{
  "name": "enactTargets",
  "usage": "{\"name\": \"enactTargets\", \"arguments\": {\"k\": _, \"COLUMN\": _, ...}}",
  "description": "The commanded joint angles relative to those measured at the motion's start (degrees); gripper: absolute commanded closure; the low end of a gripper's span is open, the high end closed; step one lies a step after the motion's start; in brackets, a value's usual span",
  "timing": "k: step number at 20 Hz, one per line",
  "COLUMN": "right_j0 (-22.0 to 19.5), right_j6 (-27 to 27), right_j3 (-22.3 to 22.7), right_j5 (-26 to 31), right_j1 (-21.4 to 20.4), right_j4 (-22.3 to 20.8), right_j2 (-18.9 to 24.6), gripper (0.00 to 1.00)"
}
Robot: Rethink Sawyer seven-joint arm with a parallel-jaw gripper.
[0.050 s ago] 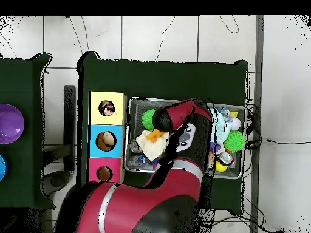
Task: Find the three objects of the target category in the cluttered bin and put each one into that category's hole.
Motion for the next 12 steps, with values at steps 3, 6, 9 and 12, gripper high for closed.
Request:
{"name": "enactTargets", "arguments": {"k": 3, "right_j0": -8.5, "right_j6": -2.9, "right_j3": 10.1, "right_j5": -6.9, "right_j1": -5.1, "right_j4": 1.0, "right_j2": 18.4, "gripper": 1.00}}
{"name": "enactTargets", "arguments": {"k": 6, "right_j0": -7.7, "right_j6": 0.0, "right_j3": 12.9, "right_j5": -7.9, "right_j1": -7.2, "right_j4": 0.7, "right_j2": 19.1, "gripper": 1.00}}
{"name": "enactTargets", "arguments": {"k": 9, "right_j0": -7.3, "right_j6": 1.3, "right_j3": 16.4, "right_j5": -8.2, "right_j1": -10.0, "right_j4": 0.7, "right_j2": 20.7, "gripper": 1.00}}
{"name": "enactTargets", "arguments": {"k": 12, "right_j0": -5.8, "right_j6": 2.6, "right_j3": 18.9, "right_j5": -7.3, "right_j1": -12.7, "right_j4": 1.0, "right_j2": 20.4, "gripper": 1.00}}
